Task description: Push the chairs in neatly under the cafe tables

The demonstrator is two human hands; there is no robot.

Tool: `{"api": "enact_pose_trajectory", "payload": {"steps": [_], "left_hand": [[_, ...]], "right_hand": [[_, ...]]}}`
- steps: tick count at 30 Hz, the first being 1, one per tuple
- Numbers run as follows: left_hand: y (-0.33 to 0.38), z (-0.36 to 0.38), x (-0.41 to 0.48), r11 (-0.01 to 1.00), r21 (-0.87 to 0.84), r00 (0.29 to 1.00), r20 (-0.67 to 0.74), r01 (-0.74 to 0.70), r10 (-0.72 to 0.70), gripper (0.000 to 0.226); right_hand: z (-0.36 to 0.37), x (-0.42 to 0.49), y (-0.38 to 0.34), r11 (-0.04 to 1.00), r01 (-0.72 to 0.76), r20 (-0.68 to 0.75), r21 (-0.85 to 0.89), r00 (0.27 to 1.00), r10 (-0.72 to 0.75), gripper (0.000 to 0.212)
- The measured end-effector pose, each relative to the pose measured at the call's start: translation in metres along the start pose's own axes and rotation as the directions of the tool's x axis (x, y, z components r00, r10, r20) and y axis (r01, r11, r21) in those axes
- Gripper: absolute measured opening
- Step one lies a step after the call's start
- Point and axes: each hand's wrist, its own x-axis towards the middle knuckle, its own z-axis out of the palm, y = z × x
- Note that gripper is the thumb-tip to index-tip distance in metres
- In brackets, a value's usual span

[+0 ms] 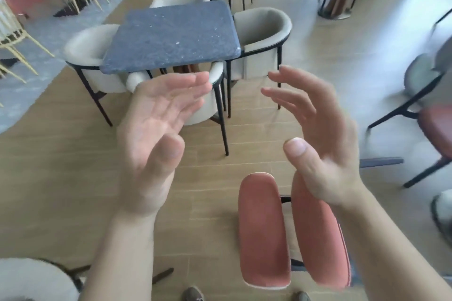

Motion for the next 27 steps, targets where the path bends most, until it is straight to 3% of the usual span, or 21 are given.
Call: {"api": "enact_pose_trajectory", "payload": {"steps": [5, 12, 17, 27], "left_hand": [[-0.013, -0.05, 0.048, 0.987, -0.136, 0.976, 0.21, 0.08, -0.05, 0.059], [-0.023, -0.029, 0.086, 0.952, -0.28, 0.883, 0.469, 0.121, 0.026, 0.061], [-0.029, -0.025, 0.094, 0.95, -0.285, 0.847, 0.529, 0.13, 0.043, 0.065], [-0.05, -0.041, 0.143, 0.966, -0.236, 0.855, 0.517, 0.102, 0.037, 0.069]], "right_hand": [[0.051, 0.01, -0.009, 0.991, -0.035, -0.183, -0.128, 0.983, 0.011, 0.073], [0.056, -0.003, -0.046, 0.932, -0.065, -0.388, -0.356, 0.918, -0.084, 0.073], [0.054, -0.001, -0.04, 0.922, -0.053, -0.448, -0.383, 0.884, -0.135, 0.076], [0.05, 0.047, 0.011, 0.939, 0.016, -0.438, -0.344, 0.882, -0.175, 0.068]]}}
